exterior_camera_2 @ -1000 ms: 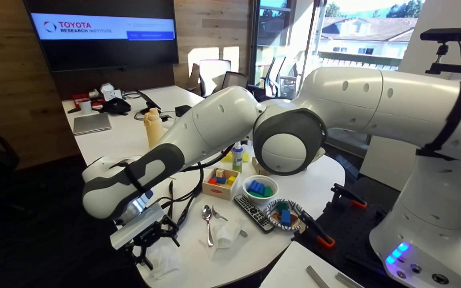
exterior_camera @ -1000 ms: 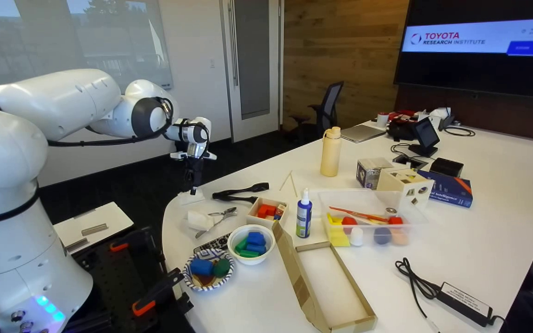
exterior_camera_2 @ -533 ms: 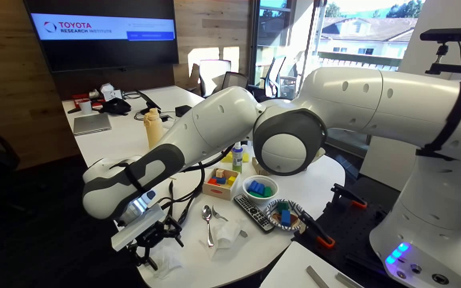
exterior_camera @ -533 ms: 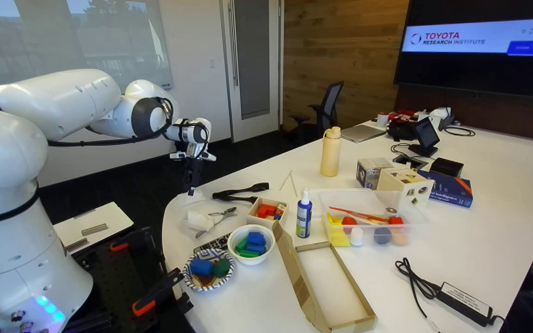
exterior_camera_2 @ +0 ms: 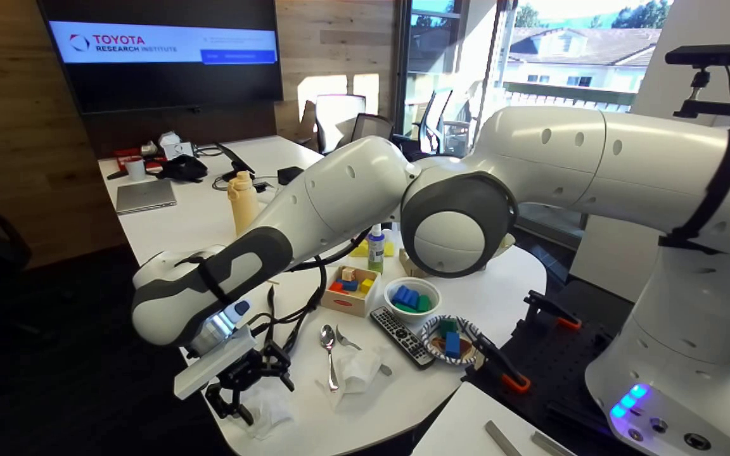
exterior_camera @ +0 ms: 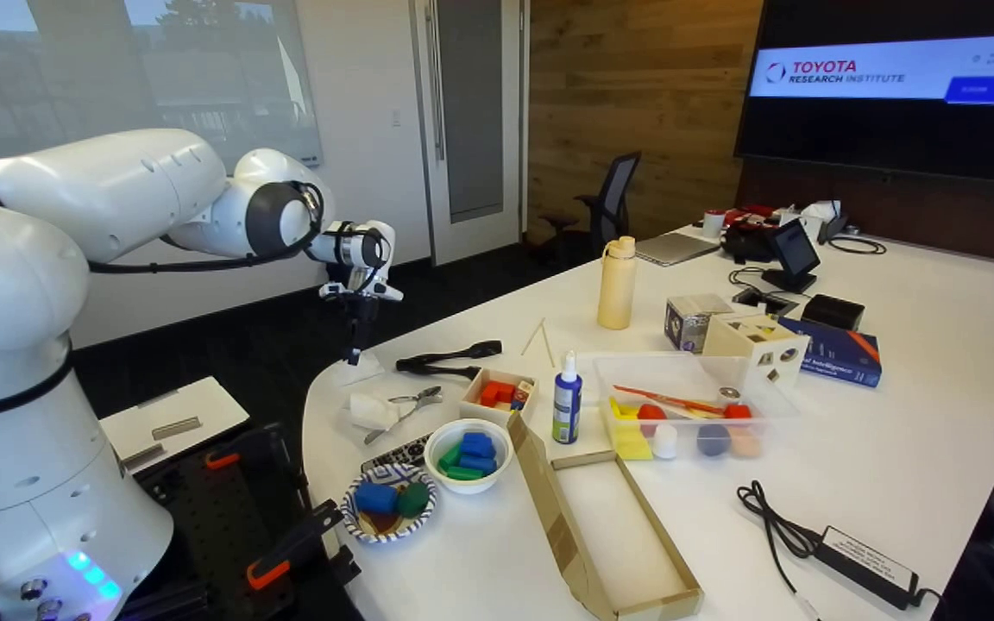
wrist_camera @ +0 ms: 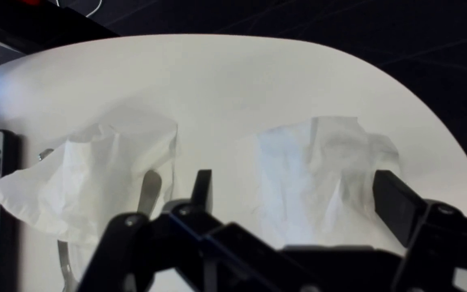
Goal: Turnover the napkin on the left.
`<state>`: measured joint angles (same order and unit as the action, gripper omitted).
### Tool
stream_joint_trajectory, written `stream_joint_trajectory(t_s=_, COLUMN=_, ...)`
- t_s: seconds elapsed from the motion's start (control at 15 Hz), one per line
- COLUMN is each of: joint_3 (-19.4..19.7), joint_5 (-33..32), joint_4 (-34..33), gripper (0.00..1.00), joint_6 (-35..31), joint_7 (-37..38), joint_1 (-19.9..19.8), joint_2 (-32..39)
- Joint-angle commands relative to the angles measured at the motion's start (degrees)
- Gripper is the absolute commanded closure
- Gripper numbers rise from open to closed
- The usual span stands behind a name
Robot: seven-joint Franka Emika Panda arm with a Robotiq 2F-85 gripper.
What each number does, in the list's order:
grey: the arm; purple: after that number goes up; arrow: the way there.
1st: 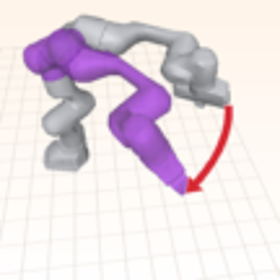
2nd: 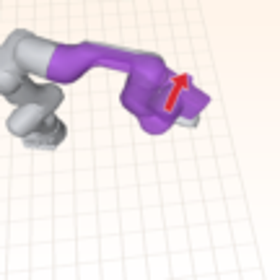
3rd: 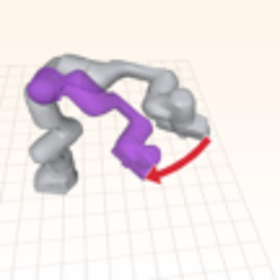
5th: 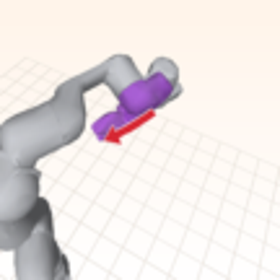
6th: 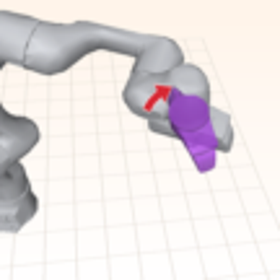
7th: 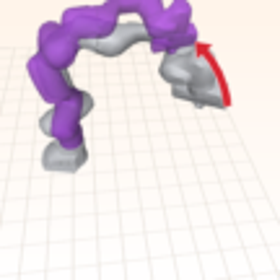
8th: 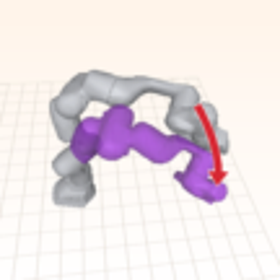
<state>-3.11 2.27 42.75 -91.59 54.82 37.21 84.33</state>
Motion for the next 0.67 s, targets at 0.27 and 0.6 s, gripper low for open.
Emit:
stream_joint_trajectory(t_s=0.27, joint_3=0.2, joint_5=0.1, joint_4=-0.5, gripper=0.25, joint_6=0.4, joint_7=6.5, joint_1=-0.5, joint_2=0.0)
stream_joint_trajectory(t_s=0.6, joint_3=0.1, joint_5=-0.1, joint_4=-0.2, gripper=0.57, joint_6=0.3, joint_7=8.2, joint_1=-0.6, joint_2=0.0)
